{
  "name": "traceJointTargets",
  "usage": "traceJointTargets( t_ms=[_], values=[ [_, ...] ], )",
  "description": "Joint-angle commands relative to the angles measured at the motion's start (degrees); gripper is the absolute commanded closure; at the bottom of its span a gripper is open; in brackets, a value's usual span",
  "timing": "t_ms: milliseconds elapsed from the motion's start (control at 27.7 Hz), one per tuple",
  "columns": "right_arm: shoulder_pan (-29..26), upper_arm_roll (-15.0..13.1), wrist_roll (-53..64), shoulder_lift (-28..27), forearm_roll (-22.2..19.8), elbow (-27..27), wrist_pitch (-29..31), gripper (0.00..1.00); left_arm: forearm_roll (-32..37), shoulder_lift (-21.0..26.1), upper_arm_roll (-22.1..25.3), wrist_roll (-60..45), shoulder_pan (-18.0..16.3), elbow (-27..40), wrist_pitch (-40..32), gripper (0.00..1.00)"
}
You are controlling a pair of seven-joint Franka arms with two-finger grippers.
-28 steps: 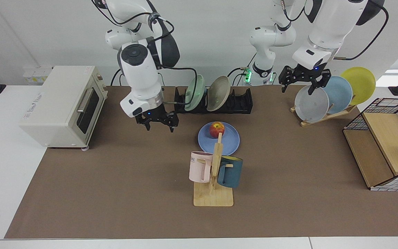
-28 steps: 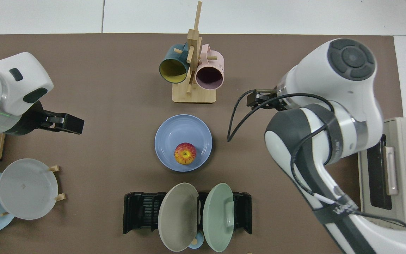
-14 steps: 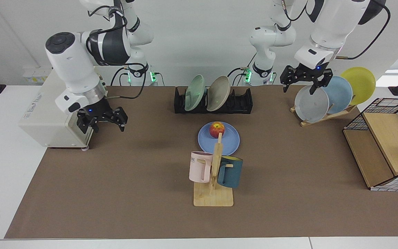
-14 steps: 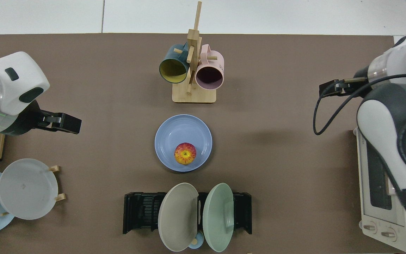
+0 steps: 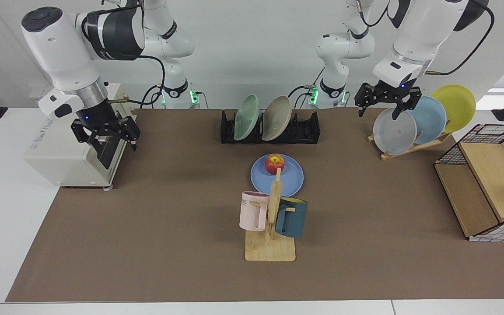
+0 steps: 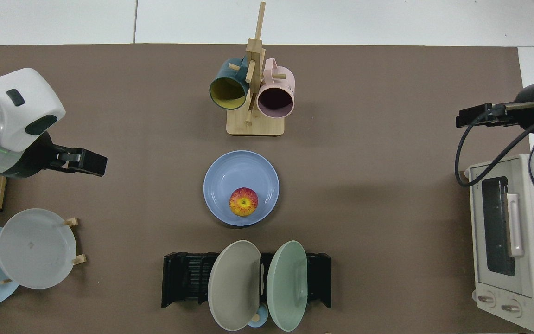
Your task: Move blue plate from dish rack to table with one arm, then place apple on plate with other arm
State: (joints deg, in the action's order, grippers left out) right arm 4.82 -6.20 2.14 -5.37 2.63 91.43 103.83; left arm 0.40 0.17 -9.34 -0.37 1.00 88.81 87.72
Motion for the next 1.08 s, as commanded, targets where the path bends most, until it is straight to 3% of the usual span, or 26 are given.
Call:
traceJointTargets(
  t_ms=[0, 649, 1046],
  values=[
    [0.81, 0.93, -3.63, -0.08, -1.76, -1.34, -3.11, 0.0, 0.57, -0.26, -0.07, 0.19, -0.3, -0.65, -1.33, 0.0],
    [0.54, 0.84, -8.73, 0.45, -0.88, -1.16, -4.6, 0.0, 0.57, -0.26, -0.07, 0.19, -0.3, -0.65, -1.33, 0.0],
    [0.1, 0.76, -0.38, 2.38, -1.84, 0.68, -5.13, 0.0, 0.57, -0.34, -0.07, 0.19, -0.3, -0.65, -1.24, 0.0]
  ],
)
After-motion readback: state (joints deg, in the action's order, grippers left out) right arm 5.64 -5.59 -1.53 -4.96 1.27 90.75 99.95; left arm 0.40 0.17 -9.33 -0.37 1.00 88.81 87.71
